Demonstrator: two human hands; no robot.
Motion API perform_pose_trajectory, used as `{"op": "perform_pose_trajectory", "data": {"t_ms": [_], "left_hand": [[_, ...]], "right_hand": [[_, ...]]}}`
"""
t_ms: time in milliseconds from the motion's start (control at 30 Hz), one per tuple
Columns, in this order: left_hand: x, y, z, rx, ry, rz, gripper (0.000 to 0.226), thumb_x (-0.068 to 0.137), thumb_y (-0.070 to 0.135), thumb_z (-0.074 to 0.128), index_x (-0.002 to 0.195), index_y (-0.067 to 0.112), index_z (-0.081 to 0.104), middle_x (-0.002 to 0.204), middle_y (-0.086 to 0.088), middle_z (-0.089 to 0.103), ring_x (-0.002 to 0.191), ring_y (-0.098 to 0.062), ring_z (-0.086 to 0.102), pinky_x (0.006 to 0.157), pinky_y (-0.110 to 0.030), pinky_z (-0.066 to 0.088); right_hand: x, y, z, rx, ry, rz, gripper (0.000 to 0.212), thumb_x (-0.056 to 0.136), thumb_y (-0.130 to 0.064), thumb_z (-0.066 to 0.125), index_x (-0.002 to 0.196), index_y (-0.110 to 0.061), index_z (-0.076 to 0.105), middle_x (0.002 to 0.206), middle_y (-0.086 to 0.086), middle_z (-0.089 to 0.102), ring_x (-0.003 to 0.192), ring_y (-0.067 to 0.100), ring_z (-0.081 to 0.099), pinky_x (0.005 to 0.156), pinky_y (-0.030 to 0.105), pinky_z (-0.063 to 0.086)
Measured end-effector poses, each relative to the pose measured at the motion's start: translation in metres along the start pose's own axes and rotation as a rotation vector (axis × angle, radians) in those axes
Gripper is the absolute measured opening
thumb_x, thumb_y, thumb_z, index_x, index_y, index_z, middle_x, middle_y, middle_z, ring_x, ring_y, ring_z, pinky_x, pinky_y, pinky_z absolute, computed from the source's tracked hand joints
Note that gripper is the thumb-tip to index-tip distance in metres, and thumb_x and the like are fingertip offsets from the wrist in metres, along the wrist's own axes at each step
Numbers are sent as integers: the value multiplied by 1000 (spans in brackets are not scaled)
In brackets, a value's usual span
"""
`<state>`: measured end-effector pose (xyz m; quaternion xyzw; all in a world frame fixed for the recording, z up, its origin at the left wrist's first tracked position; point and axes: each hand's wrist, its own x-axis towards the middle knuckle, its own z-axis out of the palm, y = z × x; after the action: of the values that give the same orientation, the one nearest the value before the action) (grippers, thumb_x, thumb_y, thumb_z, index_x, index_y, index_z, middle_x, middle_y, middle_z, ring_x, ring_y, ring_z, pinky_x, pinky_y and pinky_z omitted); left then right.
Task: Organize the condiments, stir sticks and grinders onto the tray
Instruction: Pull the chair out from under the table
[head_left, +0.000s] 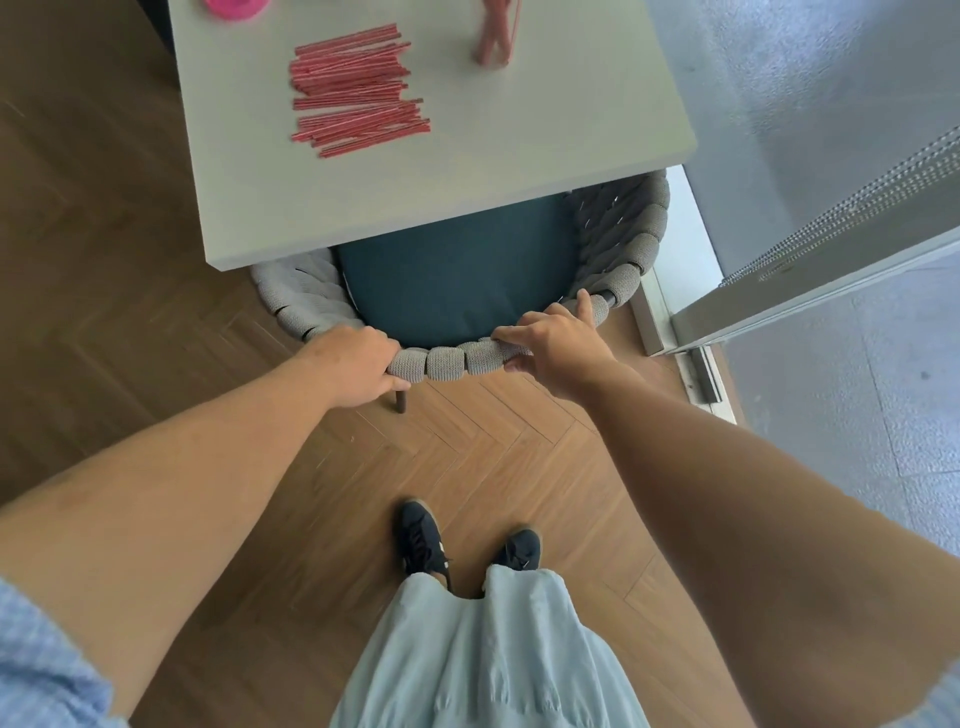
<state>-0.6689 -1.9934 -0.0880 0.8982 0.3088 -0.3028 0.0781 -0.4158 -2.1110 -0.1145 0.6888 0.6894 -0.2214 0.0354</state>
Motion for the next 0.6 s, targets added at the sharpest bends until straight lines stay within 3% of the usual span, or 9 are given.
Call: {"op": "perform_pose_trajectory", "data": {"t_ms": [367, 600], "left_hand": [[9, -14, -7, -6, -12, -5, 55, 93, 70, 48, 119, 23, 62, 110, 0, 68, 100, -27, 66, 78, -40, 54], [-5, -10, -11, -137, -49, -52, 60, 90, 65, 57, 136, 28, 54, 129, 1, 61, 117, -25, 60, 95, -46, 52]], "right_hand": [[17, 5, -2, 1, 7, -11, 44, 96, -46, 61, 139, -41, 54, 119, -7, 63, 118, 27, 51, 115, 72, 4], [14, -5, -8, -32, -38, 37, 49, 94, -52, 62, 141, -40, 50, 123, -5, 62, 126, 29, 48, 117, 68, 6]]}}
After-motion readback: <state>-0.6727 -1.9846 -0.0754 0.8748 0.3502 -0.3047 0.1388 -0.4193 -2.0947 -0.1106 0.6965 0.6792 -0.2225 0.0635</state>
